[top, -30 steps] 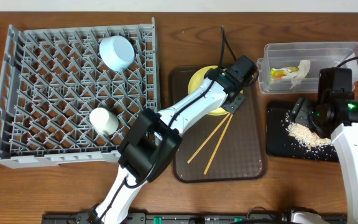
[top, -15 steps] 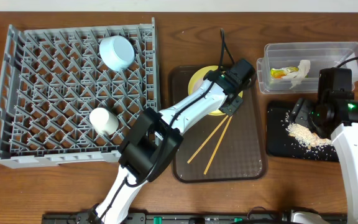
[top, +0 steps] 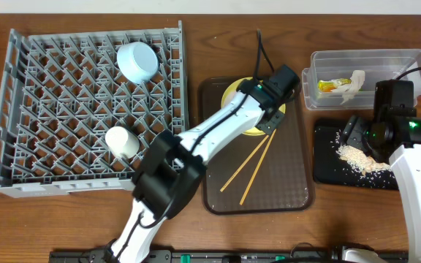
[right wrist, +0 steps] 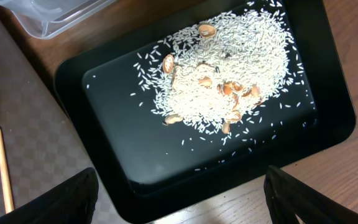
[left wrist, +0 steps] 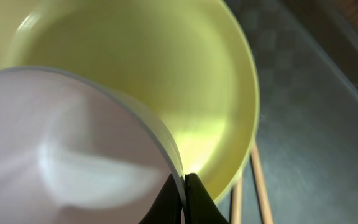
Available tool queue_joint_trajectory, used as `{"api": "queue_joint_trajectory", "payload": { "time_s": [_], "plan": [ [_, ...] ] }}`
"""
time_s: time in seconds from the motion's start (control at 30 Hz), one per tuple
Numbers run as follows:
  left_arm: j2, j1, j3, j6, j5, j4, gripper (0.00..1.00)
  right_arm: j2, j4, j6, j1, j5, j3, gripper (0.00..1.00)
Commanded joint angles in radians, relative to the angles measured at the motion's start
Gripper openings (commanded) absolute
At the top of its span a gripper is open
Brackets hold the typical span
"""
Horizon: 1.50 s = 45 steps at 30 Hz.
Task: Sort waste into correct bins and load items into the dishwasher rack
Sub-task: 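Lift the pink bowl with the left gripper and carry it into the rack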
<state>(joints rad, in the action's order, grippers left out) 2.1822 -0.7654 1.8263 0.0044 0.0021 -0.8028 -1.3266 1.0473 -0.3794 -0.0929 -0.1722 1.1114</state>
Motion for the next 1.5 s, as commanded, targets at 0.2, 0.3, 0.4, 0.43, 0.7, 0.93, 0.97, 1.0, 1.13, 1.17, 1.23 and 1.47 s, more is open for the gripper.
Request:
{"api": "queue_joint_trajectory", "payload": {
  "time_s": [0.2,0.3,0.4,0.43,0.7,0.93,0.97,1.0,1.13,1.17,1.23,1.47],
  "plan": [
    [-0.288,0.180,0.022,-0.070,0.060,-0.145,0.06,0.006,0.004,0.002,-0.011,-0.003,0.007,0.83],
    [-0.345,0.288,0.022,-0.069,0.229,-0.196,0.06,0.006,0.005,0.003,-0.013,-0.003,0.007,0.84],
    [-0.371,0.423,0.022,-0.069,0.485,-0.236,0.06,0.006,-0.001,0.003,-0.013,-0.003,0.007,0.84],
    [-0.371,0.466,0.022,-0.069,0.570,-0.245,0.06,0.006,-0.002,0.003,-0.012,-0.003,0.007,0.84],
    [-0.364,0.779,-0.004,-0.064,1.017,-0.263,0.06,0.006,-0.001,0.011,-0.013,-0.003,0.007,0.84],
    [-0.363,0.957,-0.048,-0.061,1.219,-0.263,0.06,0.006,-0.004,0.010,-0.013,-0.003,0.007,0.84],
    [-0.362,0.975,-0.061,-0.061,1.240,-0.263,0.06,0.006,-0.004,0.010,-0.013,-0.003,0.007,0.84],
    [-0.360,0.989,-0.074,-0.061,1.260,-0.263,0.06,0.006,-0.004,0.010,-0.013,-0.003,0.007,0.84],
    [-0.356,1.030,-0.141,-0.061,1.324,-0.257,0.06,0.006,-0.007,0.010,-0.013,-0.003,0.007,0.84],
    [-0.353,1.035,-0.155,-0.061,1.326,-0.256,0.06,0.006,-0.007,0.010,-0.013,-0.003,0.007,0.84],
    [-0.347,1.043,-0.183,-0.061,1.326,-0.252,0.06,0.006,-0.007,0.010,-0.013,-0.003,0.007,0.84],
    [-0.298,1.045,-0.212,-0.061,1.375,-0.247,0.06,0.006,-0.007,0.010,-0.013,0.016,0.007,0.84]
  ]
}}
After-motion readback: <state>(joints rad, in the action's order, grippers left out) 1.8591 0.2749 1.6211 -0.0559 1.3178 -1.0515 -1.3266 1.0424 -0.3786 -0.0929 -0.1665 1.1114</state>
